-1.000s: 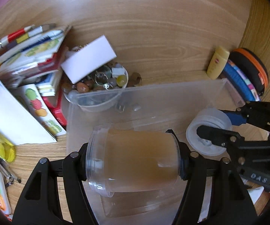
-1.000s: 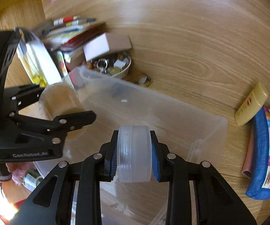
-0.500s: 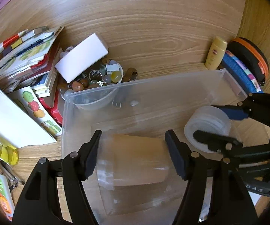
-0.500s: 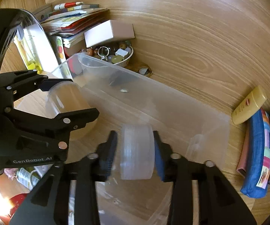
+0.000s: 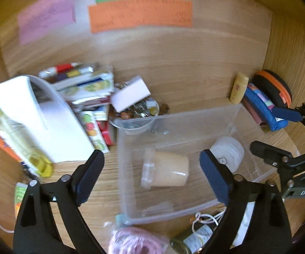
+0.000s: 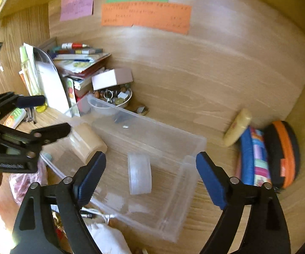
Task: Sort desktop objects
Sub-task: 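Open both grippers to drop the cup and container into the clear box, then grasp the pink rope bag with the left gripper while the right grasps the white pouch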
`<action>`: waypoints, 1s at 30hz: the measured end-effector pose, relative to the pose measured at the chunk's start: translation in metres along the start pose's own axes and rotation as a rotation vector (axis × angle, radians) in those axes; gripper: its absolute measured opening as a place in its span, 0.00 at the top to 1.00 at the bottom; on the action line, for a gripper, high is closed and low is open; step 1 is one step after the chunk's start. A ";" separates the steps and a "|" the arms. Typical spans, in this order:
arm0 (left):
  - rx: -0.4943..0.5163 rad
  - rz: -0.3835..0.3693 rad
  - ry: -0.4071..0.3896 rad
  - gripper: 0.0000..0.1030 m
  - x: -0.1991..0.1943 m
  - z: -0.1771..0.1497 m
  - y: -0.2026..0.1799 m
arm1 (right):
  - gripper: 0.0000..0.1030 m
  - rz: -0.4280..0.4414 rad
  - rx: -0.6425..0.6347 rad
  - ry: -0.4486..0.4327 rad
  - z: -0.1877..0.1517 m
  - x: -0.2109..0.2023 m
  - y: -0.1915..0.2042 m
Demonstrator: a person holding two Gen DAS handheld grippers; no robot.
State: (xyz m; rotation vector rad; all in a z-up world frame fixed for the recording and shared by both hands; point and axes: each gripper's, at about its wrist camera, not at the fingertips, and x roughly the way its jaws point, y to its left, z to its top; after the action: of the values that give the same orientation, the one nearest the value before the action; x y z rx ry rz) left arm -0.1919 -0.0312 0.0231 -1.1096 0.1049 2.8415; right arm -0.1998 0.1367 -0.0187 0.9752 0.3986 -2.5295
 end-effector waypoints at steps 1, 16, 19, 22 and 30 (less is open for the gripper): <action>-0.002 0.005 -0.012 0.10 -0.009 -0.002 0.002 | 0.16 -0.003 0.004 -0.009 -0.002 -0.007 0.001; -0.051 0.052 -0.038 0.03 -0.071 -0.072 0.038 | 0.14 0.004 0.009 -0.096 -0.056 -0.076 0.012; -0.070 0.057 0.009 0.03 -0.068 -0.089 0.047 | 0.13 0.003 0.017 -0.096 -0.068 -0.082 0.013; -0.094 0.058 0.043 0.03 -0.066 -0.105 0.051 | 0.03 0.001 0.025 -0.081 -0.083 -0.084 0.013; -0.093 0.053 0.094 0.03 -0.060 -0.146 0.047 | 0.01 -0.062 0.047 -0.034 -0.131 -0.076 0.023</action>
State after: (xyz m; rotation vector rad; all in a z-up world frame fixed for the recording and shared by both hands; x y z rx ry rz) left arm -0.0549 -0.0958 -0.0412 -1.2773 0.0088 2.8665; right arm -0.0628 0.1881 -0.0630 0.9494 0.3663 -2.6179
